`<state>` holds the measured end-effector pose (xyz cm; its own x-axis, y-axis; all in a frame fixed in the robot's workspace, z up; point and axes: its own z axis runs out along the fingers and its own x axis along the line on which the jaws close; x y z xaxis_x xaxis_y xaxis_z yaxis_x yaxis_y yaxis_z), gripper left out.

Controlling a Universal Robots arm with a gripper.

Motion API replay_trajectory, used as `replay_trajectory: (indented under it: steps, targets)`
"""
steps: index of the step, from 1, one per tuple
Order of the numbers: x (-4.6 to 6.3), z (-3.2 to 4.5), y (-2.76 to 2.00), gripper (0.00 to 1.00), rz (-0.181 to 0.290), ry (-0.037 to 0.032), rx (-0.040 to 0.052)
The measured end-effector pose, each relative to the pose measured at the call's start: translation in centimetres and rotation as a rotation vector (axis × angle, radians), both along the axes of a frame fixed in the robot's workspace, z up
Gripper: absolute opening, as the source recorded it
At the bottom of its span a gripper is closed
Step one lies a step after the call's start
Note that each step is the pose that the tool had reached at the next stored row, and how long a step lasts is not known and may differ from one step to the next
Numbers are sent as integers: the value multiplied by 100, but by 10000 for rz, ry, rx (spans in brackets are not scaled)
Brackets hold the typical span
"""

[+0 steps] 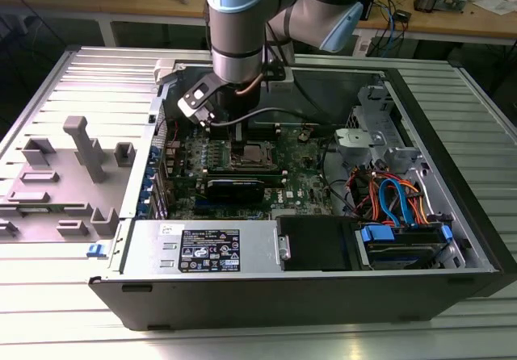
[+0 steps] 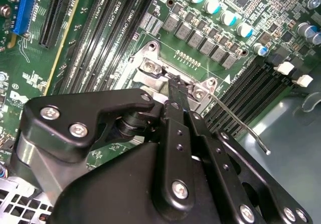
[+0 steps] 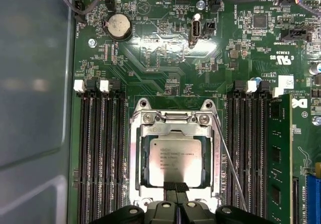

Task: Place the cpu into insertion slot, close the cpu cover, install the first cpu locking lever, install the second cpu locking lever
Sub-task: 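Close the cpu cover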

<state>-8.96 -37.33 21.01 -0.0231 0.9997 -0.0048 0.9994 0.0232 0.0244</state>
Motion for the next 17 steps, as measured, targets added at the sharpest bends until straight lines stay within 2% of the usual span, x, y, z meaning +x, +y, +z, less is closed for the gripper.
replay_trajectory:
  steps: [4,17]
  targets:
    - [6,10,0,11,0,0,-5]
    - [195,9,0,11,1,0,-6]
